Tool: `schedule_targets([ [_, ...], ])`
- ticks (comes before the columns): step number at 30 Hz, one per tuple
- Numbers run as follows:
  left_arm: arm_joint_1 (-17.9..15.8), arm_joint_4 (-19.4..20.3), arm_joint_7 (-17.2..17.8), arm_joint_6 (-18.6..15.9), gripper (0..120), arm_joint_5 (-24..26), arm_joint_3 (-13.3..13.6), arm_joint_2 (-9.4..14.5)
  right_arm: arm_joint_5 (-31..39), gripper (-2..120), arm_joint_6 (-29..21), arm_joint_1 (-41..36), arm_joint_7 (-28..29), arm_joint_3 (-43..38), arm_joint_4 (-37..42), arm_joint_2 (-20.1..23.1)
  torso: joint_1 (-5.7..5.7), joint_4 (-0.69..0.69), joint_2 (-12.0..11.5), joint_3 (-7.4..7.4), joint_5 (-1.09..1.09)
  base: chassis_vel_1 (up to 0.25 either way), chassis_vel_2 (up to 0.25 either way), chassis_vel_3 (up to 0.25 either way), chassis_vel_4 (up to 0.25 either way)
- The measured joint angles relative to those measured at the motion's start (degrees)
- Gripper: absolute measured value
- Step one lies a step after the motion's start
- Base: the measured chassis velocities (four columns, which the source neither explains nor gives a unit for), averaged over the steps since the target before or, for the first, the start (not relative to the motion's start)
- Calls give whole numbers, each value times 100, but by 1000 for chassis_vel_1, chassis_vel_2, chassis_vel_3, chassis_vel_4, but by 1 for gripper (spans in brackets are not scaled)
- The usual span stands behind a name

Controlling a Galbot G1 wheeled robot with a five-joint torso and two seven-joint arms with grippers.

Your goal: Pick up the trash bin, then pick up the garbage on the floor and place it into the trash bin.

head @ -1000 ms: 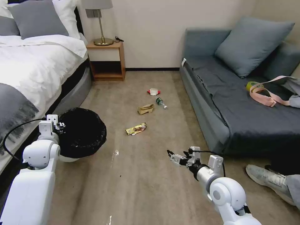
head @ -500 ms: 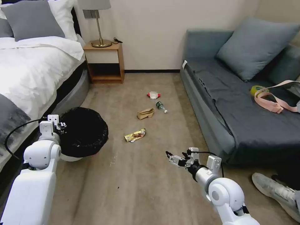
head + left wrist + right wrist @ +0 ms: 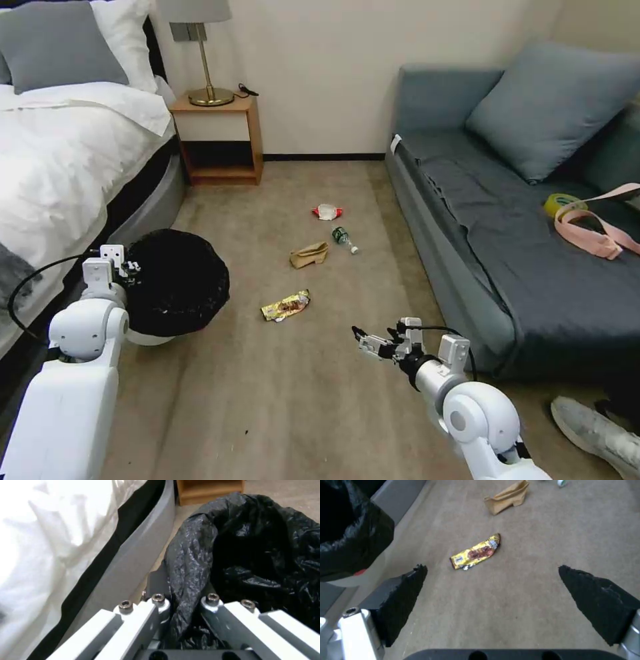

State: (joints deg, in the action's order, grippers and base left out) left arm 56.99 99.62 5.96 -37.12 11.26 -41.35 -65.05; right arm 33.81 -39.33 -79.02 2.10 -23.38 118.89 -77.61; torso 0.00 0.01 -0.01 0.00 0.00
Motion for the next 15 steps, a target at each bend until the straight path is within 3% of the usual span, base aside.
schedule_targets([
  [15,19,30,10,2,5,2,0,23,-18,100,-3,102,-5,123,-129,41,0,0,0,0,0,-139,137,138,-141],
])
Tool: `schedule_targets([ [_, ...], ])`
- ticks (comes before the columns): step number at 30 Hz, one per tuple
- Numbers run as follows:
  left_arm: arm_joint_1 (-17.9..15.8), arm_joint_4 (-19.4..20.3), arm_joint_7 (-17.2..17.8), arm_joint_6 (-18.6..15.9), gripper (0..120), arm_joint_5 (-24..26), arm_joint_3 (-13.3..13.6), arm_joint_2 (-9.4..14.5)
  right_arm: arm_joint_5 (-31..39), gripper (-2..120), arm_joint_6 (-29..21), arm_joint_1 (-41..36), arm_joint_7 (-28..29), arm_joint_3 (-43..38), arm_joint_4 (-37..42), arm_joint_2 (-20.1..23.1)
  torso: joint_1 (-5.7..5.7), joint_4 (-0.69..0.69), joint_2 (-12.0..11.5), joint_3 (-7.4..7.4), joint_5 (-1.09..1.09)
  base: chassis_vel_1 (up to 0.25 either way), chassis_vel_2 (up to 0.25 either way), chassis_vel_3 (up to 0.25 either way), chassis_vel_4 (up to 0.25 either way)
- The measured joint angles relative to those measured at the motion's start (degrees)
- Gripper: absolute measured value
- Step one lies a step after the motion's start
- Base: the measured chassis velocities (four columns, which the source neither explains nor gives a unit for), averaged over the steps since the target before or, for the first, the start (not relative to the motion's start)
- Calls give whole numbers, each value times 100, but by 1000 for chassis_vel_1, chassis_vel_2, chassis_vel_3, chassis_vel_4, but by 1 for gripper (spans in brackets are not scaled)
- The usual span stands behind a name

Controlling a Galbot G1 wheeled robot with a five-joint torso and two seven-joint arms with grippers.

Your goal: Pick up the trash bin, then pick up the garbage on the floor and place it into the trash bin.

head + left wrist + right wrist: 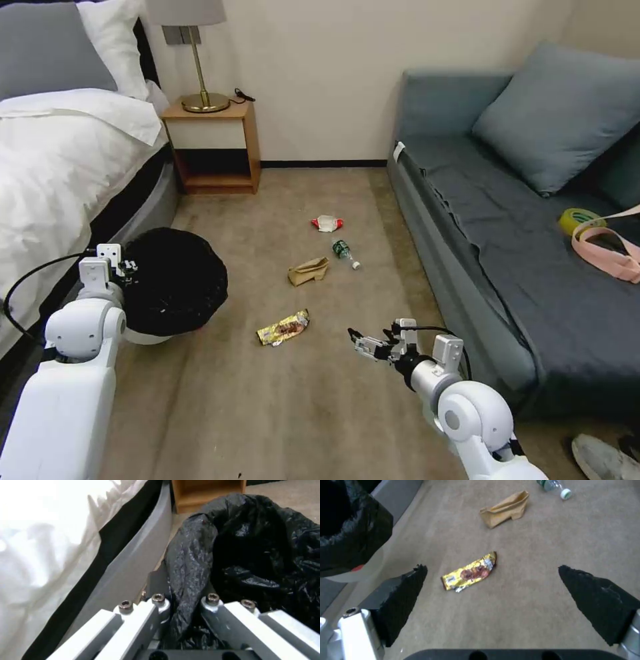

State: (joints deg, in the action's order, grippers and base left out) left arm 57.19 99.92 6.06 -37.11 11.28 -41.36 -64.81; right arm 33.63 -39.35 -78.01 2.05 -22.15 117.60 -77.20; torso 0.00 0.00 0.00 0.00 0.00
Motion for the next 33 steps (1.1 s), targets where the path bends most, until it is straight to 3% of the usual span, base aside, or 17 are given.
schedule_targets([
  [21,-81,-68,9,8,5,-26,167,-29,-236,100,-12,376,-73,686,-588,282,0,-1,0,0,0,-141,137,144,-144],
  [33,-74,-49,9,20,5,-135,201,-168,-333,100,-7,1174,-144,1510,-1282,493,0,0,0,0,0,-139,140,136,-137],
])
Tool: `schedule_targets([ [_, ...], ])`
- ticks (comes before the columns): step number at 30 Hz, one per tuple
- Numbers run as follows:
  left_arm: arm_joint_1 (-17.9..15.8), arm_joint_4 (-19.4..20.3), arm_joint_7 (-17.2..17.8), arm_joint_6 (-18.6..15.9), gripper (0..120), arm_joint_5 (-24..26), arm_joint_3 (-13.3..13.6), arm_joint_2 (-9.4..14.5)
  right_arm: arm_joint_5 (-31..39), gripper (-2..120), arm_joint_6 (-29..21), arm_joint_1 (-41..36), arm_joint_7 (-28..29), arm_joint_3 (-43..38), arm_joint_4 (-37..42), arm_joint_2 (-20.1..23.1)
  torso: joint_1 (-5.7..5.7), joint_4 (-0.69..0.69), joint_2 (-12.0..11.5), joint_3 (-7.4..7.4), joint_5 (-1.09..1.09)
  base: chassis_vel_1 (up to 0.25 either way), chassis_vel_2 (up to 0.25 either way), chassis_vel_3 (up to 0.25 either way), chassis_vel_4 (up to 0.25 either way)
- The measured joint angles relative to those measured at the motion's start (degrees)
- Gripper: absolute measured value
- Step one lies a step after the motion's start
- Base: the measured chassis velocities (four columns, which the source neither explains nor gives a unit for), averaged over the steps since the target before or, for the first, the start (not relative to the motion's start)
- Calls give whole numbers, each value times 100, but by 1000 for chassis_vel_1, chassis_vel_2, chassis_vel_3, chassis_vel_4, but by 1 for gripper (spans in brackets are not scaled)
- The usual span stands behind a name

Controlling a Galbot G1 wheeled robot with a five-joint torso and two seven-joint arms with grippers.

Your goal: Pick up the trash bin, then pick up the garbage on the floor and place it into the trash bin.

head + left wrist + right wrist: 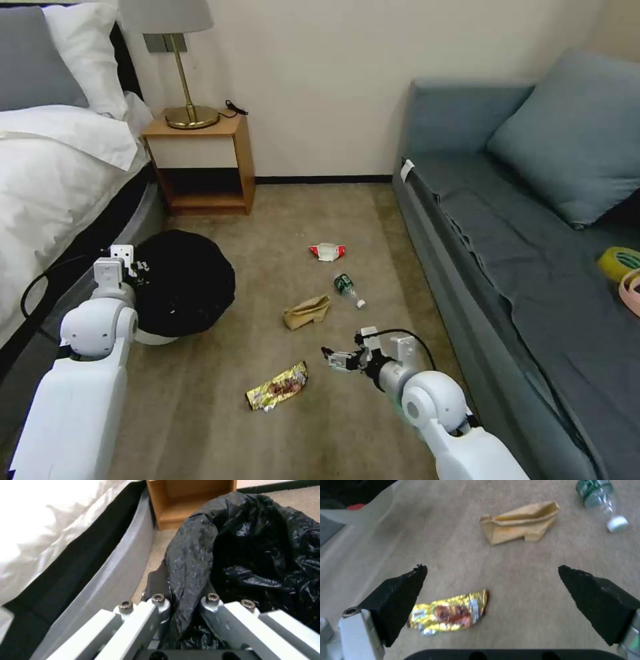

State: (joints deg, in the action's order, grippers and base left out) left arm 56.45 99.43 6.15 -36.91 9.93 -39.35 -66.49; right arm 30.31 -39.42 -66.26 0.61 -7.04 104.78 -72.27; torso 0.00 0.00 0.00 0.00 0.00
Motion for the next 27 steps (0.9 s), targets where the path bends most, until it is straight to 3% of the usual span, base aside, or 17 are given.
schedule_targets([
  [5,0,0,1,7,5,-30,0,-28,-15,100,0,175,-37,211,-157,44,0,0,0,0,0,-123,143,135,-150],
  [17,-30,-5,17,45,5,-150,11,-96,-122,100,134,1182,-497,1695,-1119,403,0,0,0,0,0,-68,57,63,-52],
  [27,14,-29,-21,166,5,-251,0,-147,-588,100,399,1963,-1049,2571,-2256,14,0,0,0,0,-1,0,0,0,0],
])
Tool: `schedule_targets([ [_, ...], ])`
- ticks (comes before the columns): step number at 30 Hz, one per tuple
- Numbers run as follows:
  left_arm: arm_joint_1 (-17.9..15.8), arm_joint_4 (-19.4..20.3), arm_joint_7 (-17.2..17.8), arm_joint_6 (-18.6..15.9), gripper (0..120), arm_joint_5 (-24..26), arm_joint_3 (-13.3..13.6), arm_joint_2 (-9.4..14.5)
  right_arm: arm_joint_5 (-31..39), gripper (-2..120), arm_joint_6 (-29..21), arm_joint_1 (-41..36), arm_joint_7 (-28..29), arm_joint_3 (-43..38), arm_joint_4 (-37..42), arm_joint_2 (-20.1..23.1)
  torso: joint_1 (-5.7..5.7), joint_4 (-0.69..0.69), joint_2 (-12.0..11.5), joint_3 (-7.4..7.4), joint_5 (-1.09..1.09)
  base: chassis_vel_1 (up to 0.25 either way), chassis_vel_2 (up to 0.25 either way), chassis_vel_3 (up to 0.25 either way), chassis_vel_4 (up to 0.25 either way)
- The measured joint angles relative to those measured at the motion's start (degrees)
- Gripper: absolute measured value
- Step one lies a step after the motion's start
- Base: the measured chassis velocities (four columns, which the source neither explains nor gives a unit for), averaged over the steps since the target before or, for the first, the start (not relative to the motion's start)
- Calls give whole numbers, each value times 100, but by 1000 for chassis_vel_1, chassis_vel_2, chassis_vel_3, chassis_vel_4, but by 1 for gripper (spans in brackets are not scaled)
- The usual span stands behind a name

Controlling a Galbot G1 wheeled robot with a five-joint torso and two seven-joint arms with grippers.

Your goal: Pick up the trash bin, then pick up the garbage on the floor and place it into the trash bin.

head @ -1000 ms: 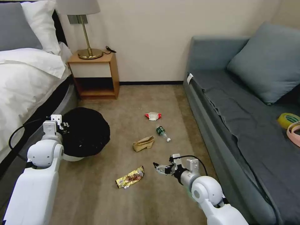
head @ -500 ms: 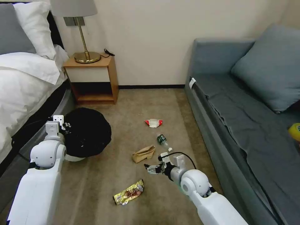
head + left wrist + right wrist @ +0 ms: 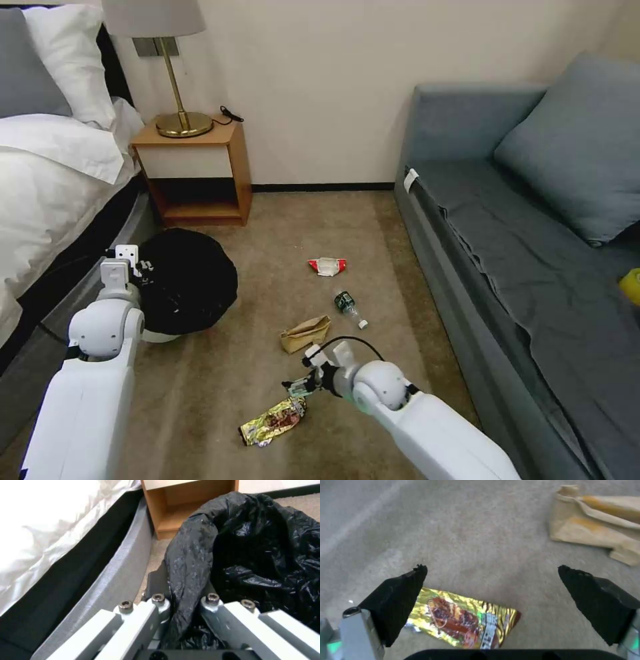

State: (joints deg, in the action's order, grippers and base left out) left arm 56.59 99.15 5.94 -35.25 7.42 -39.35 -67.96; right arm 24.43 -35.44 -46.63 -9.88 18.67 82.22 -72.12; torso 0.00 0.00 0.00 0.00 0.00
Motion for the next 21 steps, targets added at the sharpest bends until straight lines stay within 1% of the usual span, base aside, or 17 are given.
schedule_targets([
  [2,5,-19,-8,35,5,-6,2,-4,-273,100,78,97,-56,94,-293,-140,0,1,0,0,0,0,0,0,0],
  [6,-9,-71,-48,93,5,-7,30,-3,-551,100,98,101,-56,99,-573,-250,0,0,0,0,0,0,0,0,0],
  [13,-9,-160,-85,181,5,-4,27,6,-869,100,5,-51,-193,147,-676,-214,0,0,0,0,0,0,0,0,0],
  [21,-26,-185,-94,188,5,-4,101,-49,-1158,100,-34,-321,-345,167,-748,-238,0,-1,0,0,0,0,0,0,0],
])
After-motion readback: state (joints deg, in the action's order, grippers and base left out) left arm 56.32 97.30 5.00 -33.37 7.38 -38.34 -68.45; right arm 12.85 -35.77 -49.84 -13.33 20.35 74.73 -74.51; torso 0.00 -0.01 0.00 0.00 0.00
